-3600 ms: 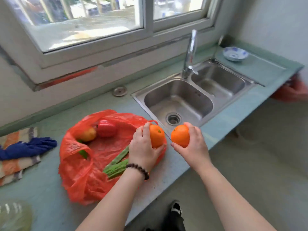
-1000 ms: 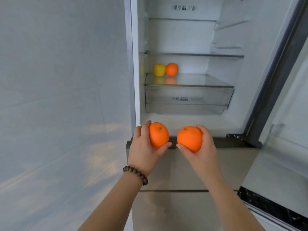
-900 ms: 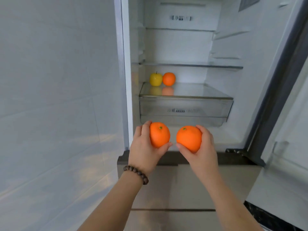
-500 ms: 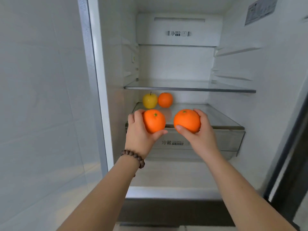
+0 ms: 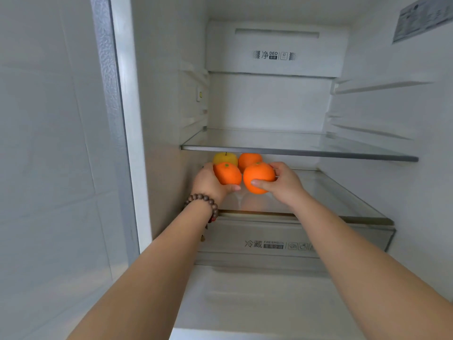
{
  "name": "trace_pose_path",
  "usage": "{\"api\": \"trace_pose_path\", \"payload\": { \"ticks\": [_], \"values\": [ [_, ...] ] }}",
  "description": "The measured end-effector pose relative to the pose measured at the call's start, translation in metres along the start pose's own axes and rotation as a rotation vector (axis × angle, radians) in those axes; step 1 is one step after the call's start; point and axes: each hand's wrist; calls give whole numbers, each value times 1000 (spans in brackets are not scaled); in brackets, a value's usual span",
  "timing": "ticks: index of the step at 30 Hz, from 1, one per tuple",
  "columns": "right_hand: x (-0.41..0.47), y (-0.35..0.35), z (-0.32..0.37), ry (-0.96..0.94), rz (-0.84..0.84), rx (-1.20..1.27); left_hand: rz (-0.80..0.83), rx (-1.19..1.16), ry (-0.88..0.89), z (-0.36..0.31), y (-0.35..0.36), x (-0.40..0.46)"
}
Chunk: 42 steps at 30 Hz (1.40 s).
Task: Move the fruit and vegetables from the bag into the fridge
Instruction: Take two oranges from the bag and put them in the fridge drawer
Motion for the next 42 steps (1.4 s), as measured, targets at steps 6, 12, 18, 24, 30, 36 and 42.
{"api": "trace_pose_path", "payload": {
  "ticks": [6, 12, 18, 24, 30, 36, 42],
  "values": [
    [27, 11, -7, 88, 29, 70, -27, -44, -68, 2, 7, 16],
    [27, 18, -9, 63, -2, 122, -30, -51, -46, 7, 9, 21],
    [28, 19, -9, 66, 6, 88, -31, -33, -57, 7, 9, 20],
    [23, 13, -6, 122, -26, 110, -24, -7, -40, 7, 9, 17],
    [-2, -1, 3, 115, -70, 20, -99, 197, 72, 5, 10, -2],
    [-68, -11, 5, -109, -177, -168, -108, 447, 236, 15, 8, -62],
    [-142, 6, -12, -254, -189, -259, -88, 562, 270, 27, -3, -135]
  ]
}}
Point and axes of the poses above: each hand's wrist, its own x-axis towards the middle knuckle, its own y-axis out of the palm, z = x × y
